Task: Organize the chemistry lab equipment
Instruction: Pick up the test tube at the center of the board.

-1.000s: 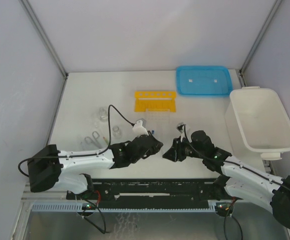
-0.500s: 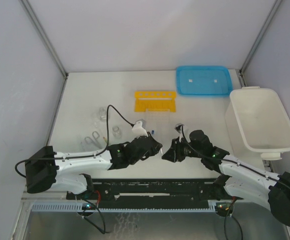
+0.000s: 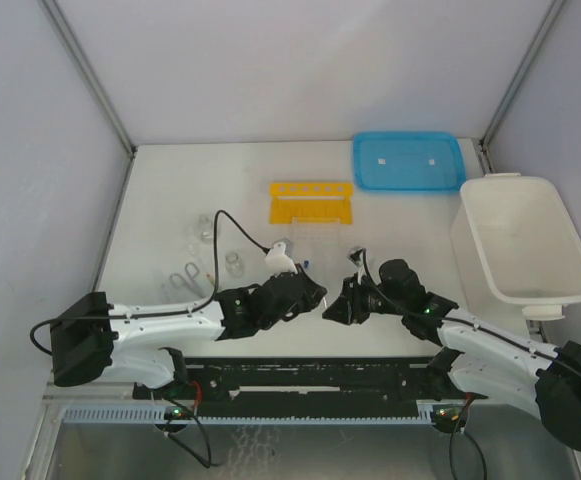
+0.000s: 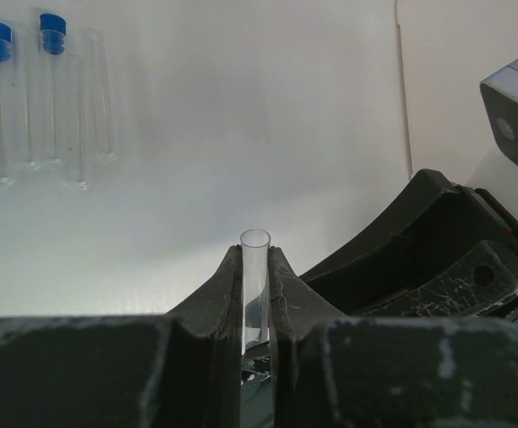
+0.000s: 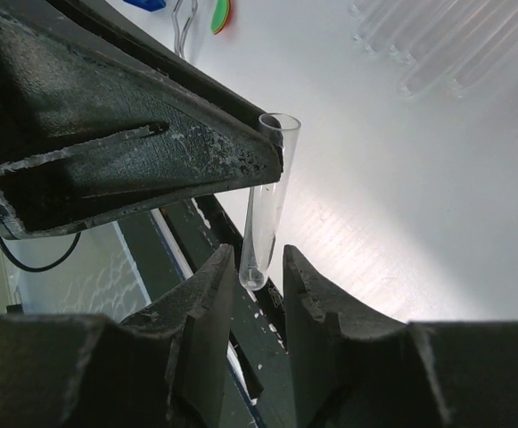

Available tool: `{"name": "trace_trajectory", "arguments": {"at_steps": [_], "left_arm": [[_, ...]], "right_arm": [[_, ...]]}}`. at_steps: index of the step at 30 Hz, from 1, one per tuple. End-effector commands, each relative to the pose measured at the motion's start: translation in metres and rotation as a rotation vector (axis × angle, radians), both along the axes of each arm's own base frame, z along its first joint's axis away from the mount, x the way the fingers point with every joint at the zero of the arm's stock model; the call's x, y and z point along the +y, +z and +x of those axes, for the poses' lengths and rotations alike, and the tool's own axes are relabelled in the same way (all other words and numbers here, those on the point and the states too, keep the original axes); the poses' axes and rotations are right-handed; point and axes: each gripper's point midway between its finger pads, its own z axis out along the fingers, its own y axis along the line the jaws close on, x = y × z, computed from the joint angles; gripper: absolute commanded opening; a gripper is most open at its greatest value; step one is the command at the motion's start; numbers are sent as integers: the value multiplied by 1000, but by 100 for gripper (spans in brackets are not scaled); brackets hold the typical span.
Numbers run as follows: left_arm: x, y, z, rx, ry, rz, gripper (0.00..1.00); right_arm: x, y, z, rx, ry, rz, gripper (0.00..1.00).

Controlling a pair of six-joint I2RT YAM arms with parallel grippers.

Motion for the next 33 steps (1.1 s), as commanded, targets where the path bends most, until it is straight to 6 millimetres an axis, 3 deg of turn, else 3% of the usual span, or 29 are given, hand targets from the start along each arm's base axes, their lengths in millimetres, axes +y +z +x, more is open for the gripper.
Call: {"name": "trace_trajectory", "arguments": {"at_steps": [1,4,7,33], "left_arm": [[0,15,0,-32,6,-51,4],[0,14,0,-33,7,-50,4],[2,12,1,-32,13,-42,5],[43,-36,7,-30,72,276,11]], "right_arm": [[11,25,9,-71,22,60,27],[11,25,9,-73,24,58,18],[9,23,9,-71,16,47,0],[-16,20,5,-89,-33,-64,0]]}}
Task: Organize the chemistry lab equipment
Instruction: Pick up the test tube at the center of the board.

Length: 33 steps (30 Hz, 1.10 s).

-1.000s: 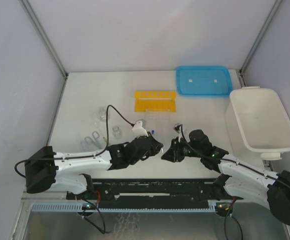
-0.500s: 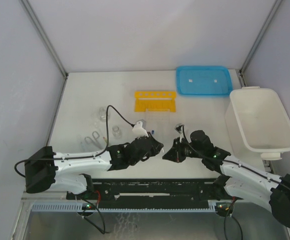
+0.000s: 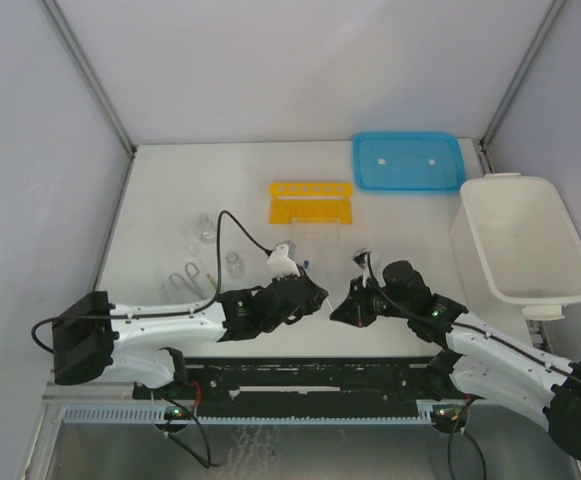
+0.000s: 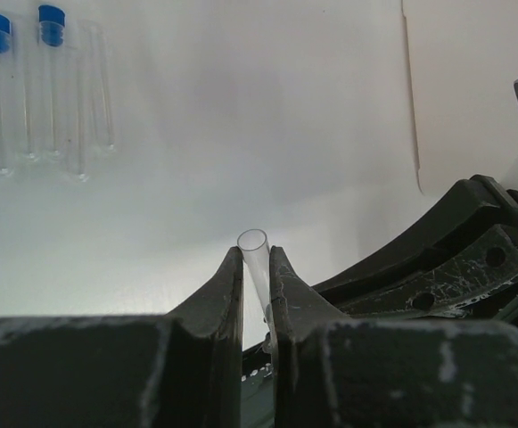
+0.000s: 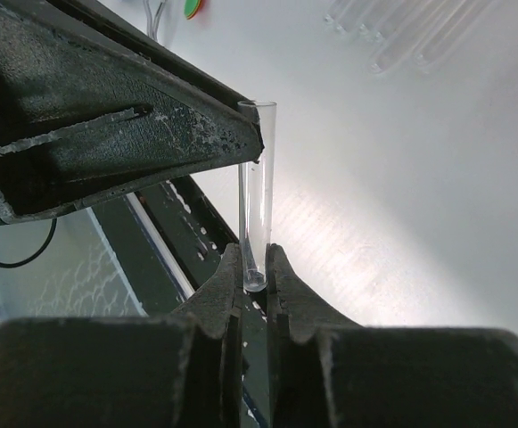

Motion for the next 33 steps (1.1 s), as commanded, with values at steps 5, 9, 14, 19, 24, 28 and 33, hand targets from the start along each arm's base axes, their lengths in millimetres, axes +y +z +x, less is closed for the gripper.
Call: {"name": "trace_trajectory", "arguments": {"at_steps": [5,9,14,19,24,28,33], "left_arm": [[47,-39,10,-26,71,268,12],[48,-38,12,-55,59,306,30],[59,-36,16,-123,31,435,46],[72,-30,16,-214,-9,572,49],[71,-24,7,-306,-83,658,49],[70,-10,-1,-457,-110,783,50],[60,18,-30,-776,-108,952,56]], "right_arm": [[0,19,8,-65,-7,4,0],[0,18,6,-52,0,-2,0],[-3,15,2,-36,6,-19,0],[-8,13,1,-18,-4,-48,0],[-11,12,2,-10,-17,-78,0],[-10,11,2,-1,-11,-82,0],[-6,17,-3,19,22,-58,0]]}}
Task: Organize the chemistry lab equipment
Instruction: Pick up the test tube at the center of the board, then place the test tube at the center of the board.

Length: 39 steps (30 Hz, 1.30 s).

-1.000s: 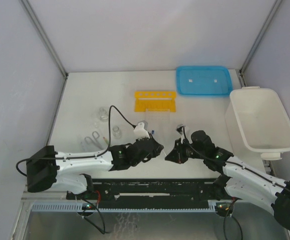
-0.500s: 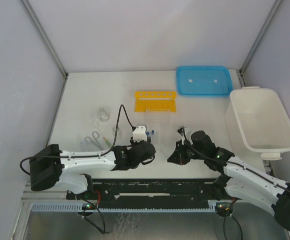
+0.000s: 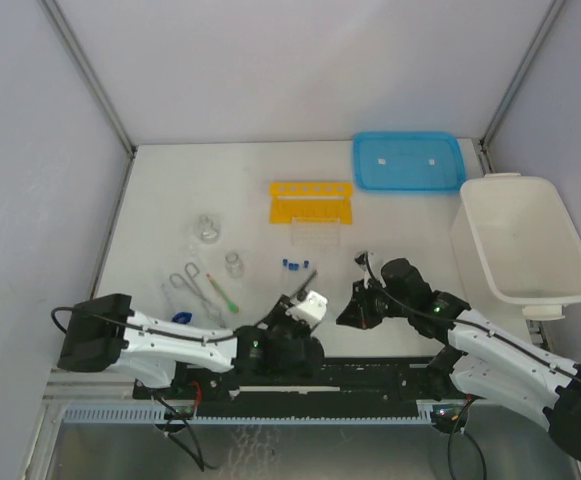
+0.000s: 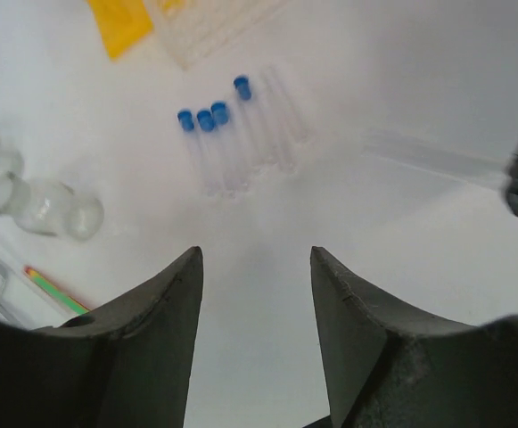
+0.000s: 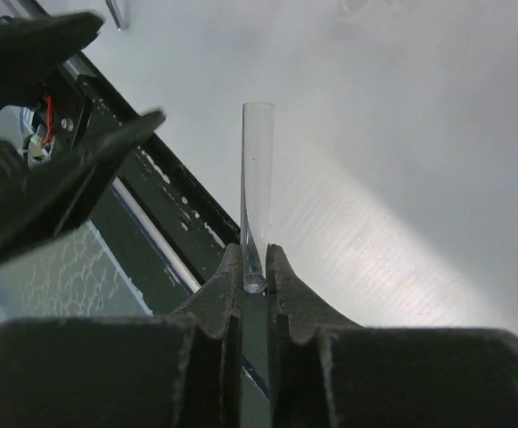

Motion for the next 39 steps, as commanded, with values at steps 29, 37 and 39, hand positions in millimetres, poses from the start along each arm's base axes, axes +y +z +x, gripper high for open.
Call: {"name": "trace_trajectory", "arguments": {"at_steps": [29,37,39], "left_arm": [[13,96,-16,-12,-108,-673,56],[25,90,-5,-4,-66,-652,55],[29,90,-3,-9,-54,-645,55]], "right_arm": [[19,45,-5,76,104,97,0],[18,3,4,193,91,-5,0],[18,-8,8,206,84,-36,0]]}}
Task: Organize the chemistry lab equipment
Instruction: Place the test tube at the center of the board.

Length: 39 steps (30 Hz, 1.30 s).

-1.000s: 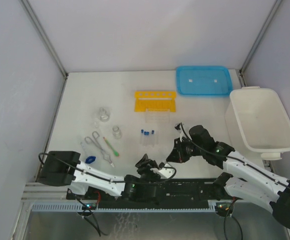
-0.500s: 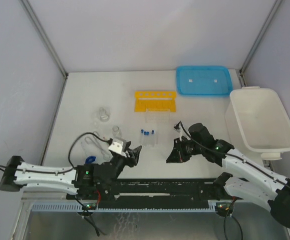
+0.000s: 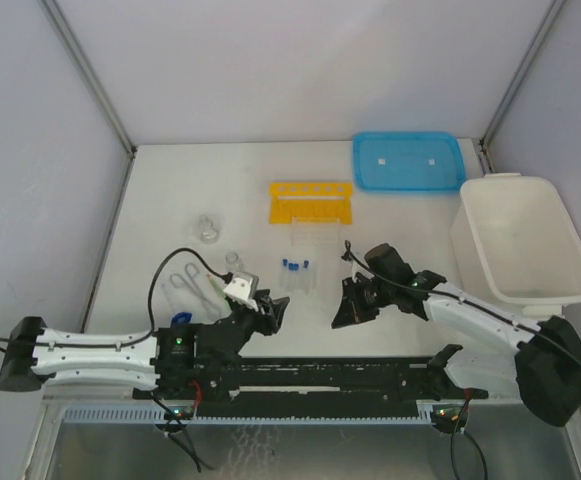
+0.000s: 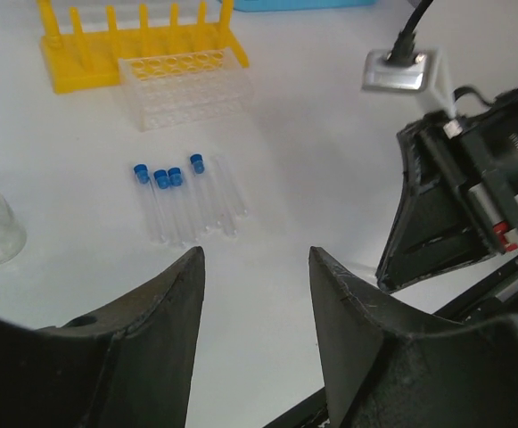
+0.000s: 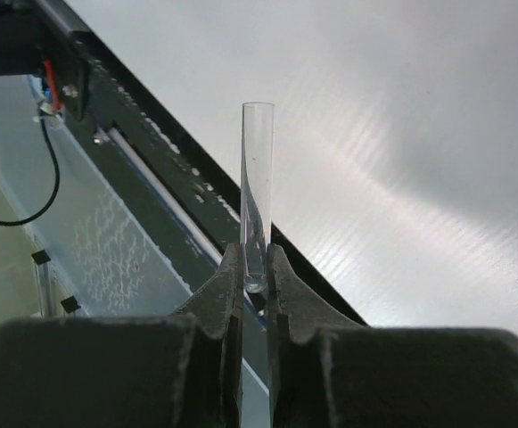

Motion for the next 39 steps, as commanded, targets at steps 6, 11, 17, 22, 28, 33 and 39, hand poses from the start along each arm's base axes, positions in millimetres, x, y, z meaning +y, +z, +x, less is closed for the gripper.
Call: {"name": "trace_trajectory", "arguments": {"at_steps": [6,11,17,22,28,33,39], "left_arm": [[-4,0,4,33,28,46,54],[-12,-5,3,34,13,69,53],[-8,-8,3,33,13,65,53],[-4,-10,3,36,24,56,54],[-5,-14,3,40,26,51,53],[-7,-17,4,40,27,55,54],[-6,-20,6,51,47,57,54]], "right_arm": [[-3,-32,38,-49,-24,-178,0],[-10,-49,49,-64,-30,-293,1],[-15,-61,49,-57,-23,-376,3],[-12,-63,46,-61,-14,-385,14],[-15,-58,45,-98,-22,-413,28],[-20,-49,51,-169,-45,-467,35],[-9,-40,64,-236,-29,-460,36]]}}
